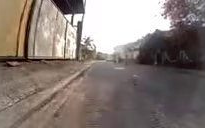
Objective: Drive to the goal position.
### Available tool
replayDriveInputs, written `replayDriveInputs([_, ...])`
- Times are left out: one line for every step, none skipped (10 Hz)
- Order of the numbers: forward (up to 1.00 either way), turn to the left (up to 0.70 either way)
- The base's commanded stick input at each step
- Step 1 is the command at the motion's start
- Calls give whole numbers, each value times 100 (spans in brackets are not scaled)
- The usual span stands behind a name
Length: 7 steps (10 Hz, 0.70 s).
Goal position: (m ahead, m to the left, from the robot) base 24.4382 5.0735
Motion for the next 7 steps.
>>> replayDriveInputs([100,0])
replayDriveInputs([100,0])
replayDriveInputs([100,0])
replayDriveInputs([100,0])
replayDriveInputs([100,0])
replayDriveInputs([100,0])
replayDriveInputs([100,0])
